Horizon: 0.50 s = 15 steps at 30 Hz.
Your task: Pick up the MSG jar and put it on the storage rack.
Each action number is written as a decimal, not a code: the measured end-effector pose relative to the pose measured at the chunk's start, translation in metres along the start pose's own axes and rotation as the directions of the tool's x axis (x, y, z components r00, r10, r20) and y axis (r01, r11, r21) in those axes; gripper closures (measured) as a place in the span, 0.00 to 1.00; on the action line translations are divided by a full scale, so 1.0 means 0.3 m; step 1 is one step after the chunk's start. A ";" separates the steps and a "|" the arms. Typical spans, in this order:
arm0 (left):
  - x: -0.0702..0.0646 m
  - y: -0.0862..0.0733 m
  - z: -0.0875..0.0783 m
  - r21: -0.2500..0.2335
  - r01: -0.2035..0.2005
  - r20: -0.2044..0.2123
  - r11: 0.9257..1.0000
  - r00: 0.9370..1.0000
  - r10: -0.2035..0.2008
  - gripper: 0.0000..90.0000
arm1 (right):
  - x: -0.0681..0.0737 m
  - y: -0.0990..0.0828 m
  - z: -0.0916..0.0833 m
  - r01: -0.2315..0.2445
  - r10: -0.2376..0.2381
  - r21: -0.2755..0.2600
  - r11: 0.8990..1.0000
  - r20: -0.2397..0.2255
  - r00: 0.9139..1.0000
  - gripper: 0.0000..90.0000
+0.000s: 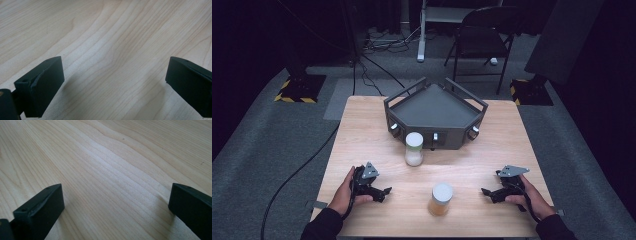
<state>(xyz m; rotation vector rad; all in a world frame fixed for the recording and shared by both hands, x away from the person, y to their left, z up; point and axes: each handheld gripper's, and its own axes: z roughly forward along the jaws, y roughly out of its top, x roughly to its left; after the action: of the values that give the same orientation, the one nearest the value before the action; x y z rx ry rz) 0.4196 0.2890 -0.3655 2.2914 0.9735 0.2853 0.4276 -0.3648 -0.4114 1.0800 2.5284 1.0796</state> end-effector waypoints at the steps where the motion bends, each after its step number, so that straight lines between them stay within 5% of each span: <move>1: -0.002 0.003 -0.004 -0.005 0.000 0.001 1.000 1.000 0.000 0.02 | 0.000 0.000 0.000 0.000 0.000 0.000 1.000 0.000 1.000 0.00; 15: -0.024 0.035 -0.006 -0.053 -0.020 -0.006 0.998 1.000 0.019 0.02 | 0.000 0.000 0.000 0.000 0.000 0.000 1.000 0.000 1.000 0.00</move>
<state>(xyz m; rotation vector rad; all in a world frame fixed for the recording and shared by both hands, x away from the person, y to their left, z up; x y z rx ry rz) 0.4197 0.2790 -0.3573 2.2538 0.9359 0.3228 0.4277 -0.3648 -0.4113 1.0802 2.5289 1.0793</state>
